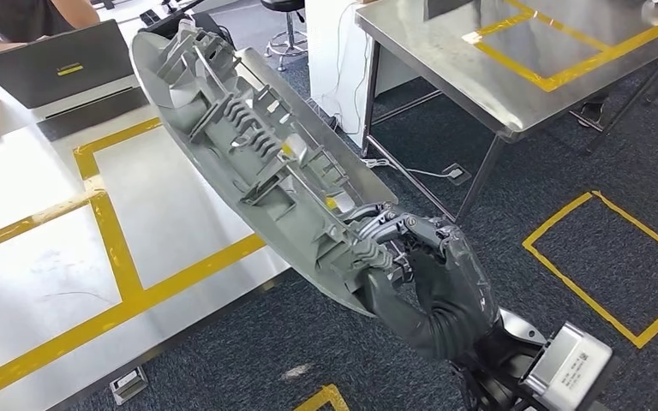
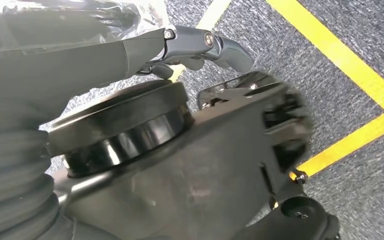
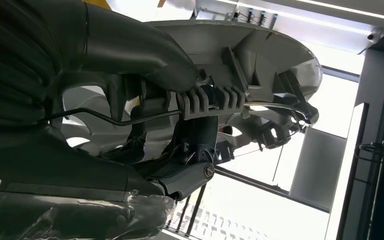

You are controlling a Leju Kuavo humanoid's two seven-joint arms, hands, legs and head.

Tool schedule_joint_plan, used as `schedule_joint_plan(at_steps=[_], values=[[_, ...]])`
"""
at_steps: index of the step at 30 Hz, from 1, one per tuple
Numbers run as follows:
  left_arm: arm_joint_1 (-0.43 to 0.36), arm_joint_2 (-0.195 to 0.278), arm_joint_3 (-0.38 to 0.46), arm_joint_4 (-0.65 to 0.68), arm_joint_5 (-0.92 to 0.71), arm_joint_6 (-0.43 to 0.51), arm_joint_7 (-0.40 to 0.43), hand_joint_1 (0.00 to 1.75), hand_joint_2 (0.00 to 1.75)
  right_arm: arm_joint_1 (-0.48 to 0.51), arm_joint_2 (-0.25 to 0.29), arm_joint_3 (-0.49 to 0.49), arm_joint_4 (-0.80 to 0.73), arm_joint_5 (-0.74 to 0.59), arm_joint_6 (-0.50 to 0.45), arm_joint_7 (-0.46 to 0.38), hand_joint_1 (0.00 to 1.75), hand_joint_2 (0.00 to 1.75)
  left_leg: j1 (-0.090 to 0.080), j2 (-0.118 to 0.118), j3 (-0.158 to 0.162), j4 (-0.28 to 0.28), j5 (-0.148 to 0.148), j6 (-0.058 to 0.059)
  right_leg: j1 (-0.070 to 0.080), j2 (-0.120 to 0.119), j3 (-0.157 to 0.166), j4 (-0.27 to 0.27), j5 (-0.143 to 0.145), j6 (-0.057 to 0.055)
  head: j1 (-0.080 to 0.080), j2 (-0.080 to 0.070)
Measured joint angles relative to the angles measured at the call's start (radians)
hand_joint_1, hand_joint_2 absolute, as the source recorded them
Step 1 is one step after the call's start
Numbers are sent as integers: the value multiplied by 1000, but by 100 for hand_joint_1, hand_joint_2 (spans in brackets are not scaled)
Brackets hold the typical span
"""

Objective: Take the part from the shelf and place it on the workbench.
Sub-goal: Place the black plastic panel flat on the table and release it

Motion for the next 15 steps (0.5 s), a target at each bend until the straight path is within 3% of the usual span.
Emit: schedule_joint_plan(at_steps=[1,2,3,5,6,8,11,13,15], values=[[1,0,0,0,0,0,0,0,175,0,0,0,0,0,0,0,175,175,1,0,-22,44,-9,-2,0,-1,1,0,-1,-1,-2,0],[1,0,0,0,0,0,0,0,175,1,0,0,0,0,0,0,175,175,2,1,-30,55,0,-3,0,-2,2,1,-2,0,-3,0],[2,0,0,0,0,0,0,0,175,1,0,1,0,0,0,0,175,175,3,1,-20,26,29,-3,0,-2,4,1,-3,1,-4,0],[1,0,0,0,0,0,0,0,175,1,0,0,0,0,0,0,175,175,2,7,33,-98,101,2,1,-3,10,1,-6,6,-7,0],[1,0,0,0,0,0,0,0,175,1,0,0,0,0,0,0,175,175,1,10,58,-155,122,7,2,-4,11,2,-7,10,-8,0],[0,0,0,0,0,0,0,0,175,0,0,-1,0,1,0,0,175,175,-4,13,80,-205,126,19,5,-6,9,3,-6,22,-9,0],[1,0,0,0,0,-1,0,0,175,0,-1,-3,0,1,0,2,175,175,-3,10,82,-218,131,38,3,-9,4,7,-10,40,-7,0],[0,0,0,0,-1,-1,-2,0,175,0,-1,-4,0,1,0,3,175,175,0,9,84,-224,137,50,1,-6,-25,73,-53,47,-2,0],[0,0,0,0,-1,-2,-3,0,175,0,-1,-4,0,1,0,3,175,175,-3,8,83,-224,137,55,2,-5,-84,204,-113,50,6,0]])
